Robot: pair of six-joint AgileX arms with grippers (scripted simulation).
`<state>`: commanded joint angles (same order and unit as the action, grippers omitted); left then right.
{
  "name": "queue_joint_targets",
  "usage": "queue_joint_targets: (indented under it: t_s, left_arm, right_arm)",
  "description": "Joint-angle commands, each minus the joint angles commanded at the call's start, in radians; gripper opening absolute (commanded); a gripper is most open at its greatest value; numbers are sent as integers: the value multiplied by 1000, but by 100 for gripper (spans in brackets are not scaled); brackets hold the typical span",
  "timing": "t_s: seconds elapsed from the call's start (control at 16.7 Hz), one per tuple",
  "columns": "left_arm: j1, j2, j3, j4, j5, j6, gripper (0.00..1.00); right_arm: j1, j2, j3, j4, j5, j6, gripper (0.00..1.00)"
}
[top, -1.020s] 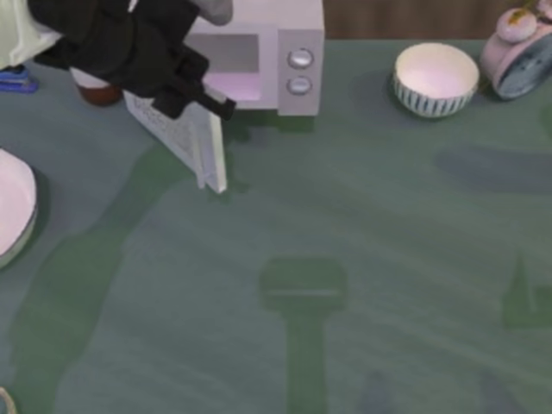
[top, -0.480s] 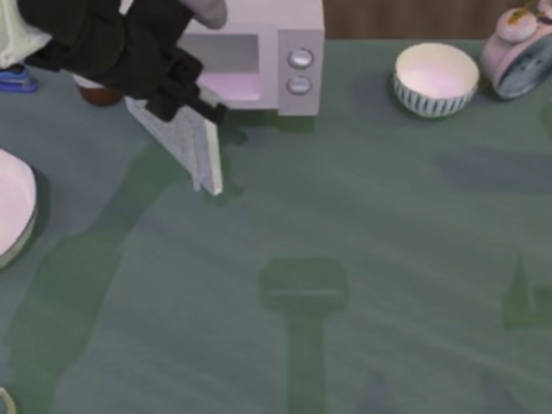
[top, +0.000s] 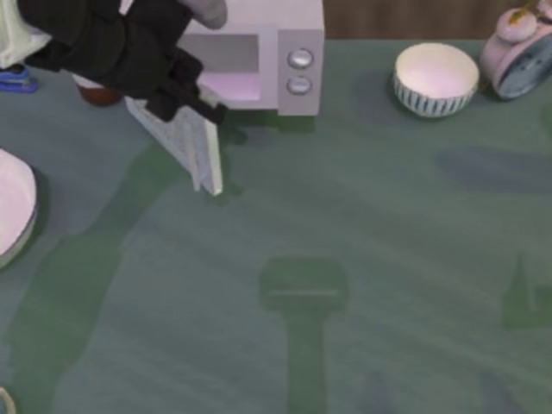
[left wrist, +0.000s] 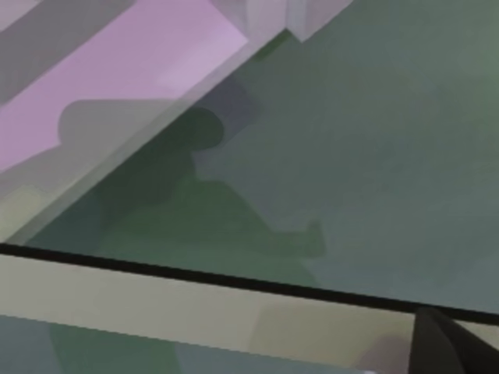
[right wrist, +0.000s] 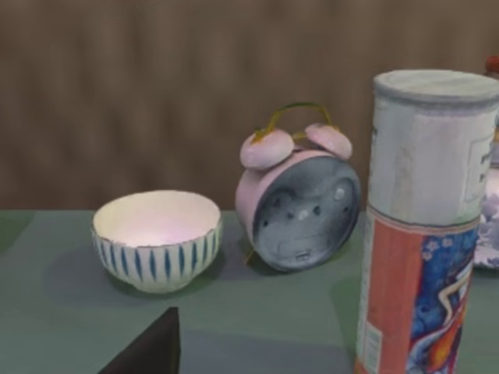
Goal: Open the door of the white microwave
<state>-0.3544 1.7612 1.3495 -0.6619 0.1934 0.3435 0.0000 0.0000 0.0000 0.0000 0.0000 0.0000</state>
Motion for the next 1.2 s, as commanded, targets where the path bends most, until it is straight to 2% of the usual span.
queue_joint_targets:
  t_s: [0.6,0.72,1.2]
  left_arm:
    - [0,0,0,0,0,0,0]
    - [-12,-49,68,12,7,-1,0]
    - [60,-27,-26,-35,78,153,0]
  right_arm:
    - [0,0,0,0,0,0,100]
    - [0,0,0,0,0,0,100]
    - [0,0,0,0,0,0,100]
